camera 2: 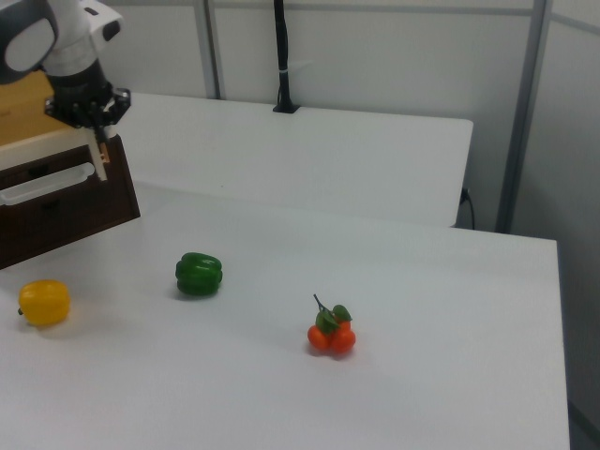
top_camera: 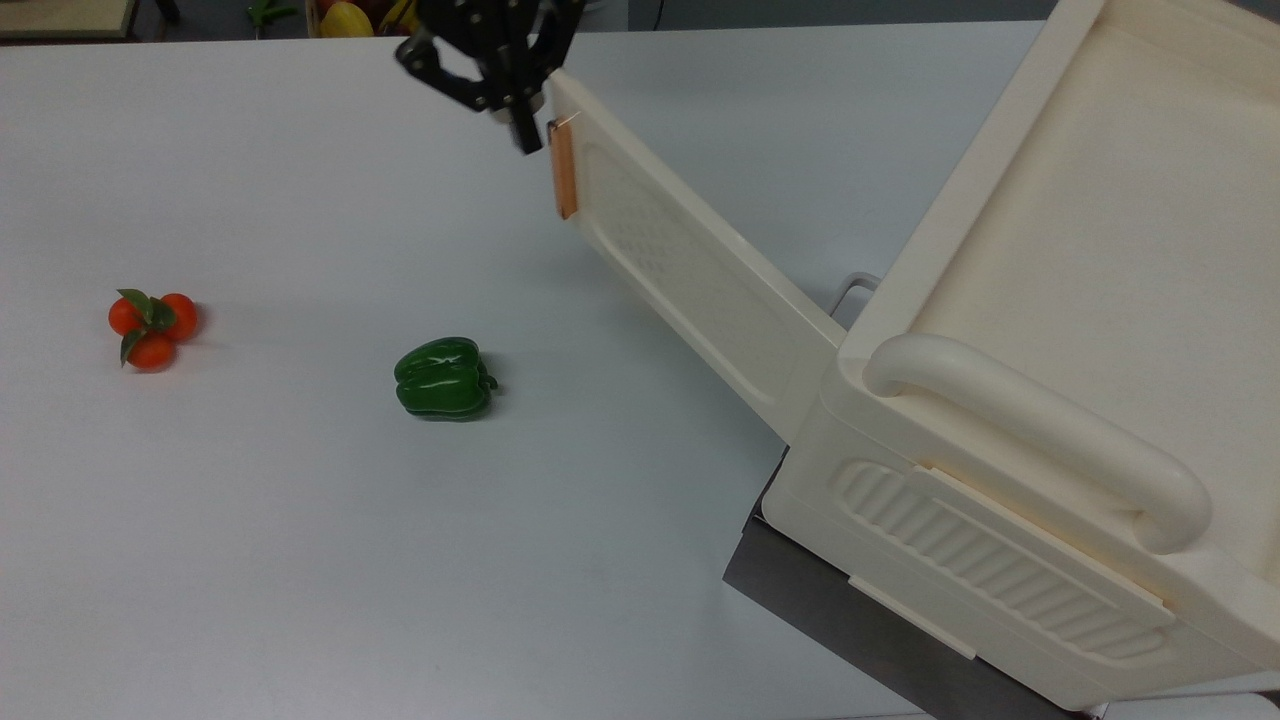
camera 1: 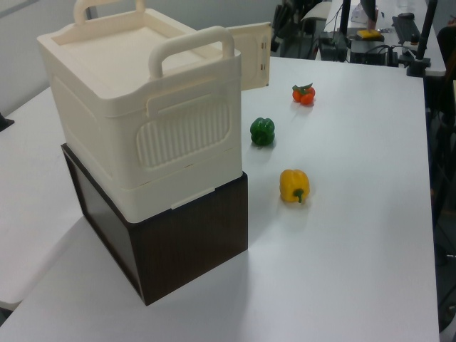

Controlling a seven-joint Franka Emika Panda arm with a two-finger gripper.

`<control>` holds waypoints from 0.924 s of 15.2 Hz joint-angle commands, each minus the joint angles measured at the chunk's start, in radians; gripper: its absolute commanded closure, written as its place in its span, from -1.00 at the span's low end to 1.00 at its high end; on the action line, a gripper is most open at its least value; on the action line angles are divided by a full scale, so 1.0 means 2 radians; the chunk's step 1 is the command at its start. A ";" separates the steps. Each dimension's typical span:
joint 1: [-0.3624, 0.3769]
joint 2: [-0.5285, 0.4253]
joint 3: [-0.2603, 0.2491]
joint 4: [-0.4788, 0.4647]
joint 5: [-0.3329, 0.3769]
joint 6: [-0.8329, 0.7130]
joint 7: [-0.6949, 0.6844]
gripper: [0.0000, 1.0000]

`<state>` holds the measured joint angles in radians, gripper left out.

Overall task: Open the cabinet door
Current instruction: 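Pull the door edge outward with the gripper, swinging it open on its hinge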

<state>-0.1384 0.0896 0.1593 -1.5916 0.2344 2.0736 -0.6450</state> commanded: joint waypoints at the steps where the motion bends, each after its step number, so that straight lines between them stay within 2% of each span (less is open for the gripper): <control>1: 0.003 0.008 -0.018 -0.008 0.004 0.062 -0.010 0.97; 5: 0.003 0.014 -0.027 -0.008 0.004 0.100 -0.010 0.97; 7: 0.002 0.014 -0.039 -0.006 0.006 0.105 -0.007 0.97; 11: 0.000 0.014 -0.042 -0.006 0.006 0.133 -0.003 0.94; 12: 0.000 0.008 -0.052 -0.007 0.006 0.128 -0.003 0.81; 14: 0.002 -0.008 -0.073 -0.008 0.006 0.083 0.027 0.18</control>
<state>-0.1419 0.1216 0.0632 -1.5896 0.2345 2.3138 -0.6419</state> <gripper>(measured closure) 0.890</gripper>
